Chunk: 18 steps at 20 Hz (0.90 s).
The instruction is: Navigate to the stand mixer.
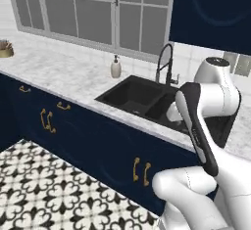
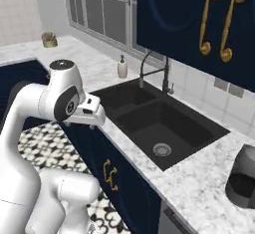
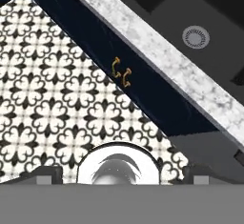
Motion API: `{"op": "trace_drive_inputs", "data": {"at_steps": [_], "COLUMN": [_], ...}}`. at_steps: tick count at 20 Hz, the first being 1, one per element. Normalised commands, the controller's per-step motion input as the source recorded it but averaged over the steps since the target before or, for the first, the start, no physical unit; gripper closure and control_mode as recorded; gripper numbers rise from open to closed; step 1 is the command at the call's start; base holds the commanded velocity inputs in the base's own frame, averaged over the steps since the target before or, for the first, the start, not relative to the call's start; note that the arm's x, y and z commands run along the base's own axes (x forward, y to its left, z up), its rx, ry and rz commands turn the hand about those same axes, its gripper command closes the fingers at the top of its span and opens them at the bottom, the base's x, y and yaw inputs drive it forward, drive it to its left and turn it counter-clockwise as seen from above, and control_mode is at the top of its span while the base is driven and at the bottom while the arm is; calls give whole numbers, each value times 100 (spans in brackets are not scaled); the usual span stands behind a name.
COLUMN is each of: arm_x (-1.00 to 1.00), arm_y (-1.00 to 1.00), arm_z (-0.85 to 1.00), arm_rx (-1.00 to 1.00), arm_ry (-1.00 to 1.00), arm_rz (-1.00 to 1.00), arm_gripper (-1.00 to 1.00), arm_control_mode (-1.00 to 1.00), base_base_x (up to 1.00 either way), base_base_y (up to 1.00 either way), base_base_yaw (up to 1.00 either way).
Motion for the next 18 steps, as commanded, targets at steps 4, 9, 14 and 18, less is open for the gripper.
{"op": "trace_drive_inputs", "data": {"at_steps": [4,9,14,18], "arm_x": [0,0,0,0], "arm_y": [0,0,0,0], "arm_z": [0,0,0,0], "arm_rx": [0,0,0,0], "arm_ry": [0,0,0,0], "arm_rz": [0,0,0,0], "arm_gripper": [-100,-100,-100,-100], "arm_control_mode": [100,100,100,100], "base_base_x": [29,32,56,95], "base_base_y": [65,67,63,81], "base_base_yaw": [79,77,64,47]}}
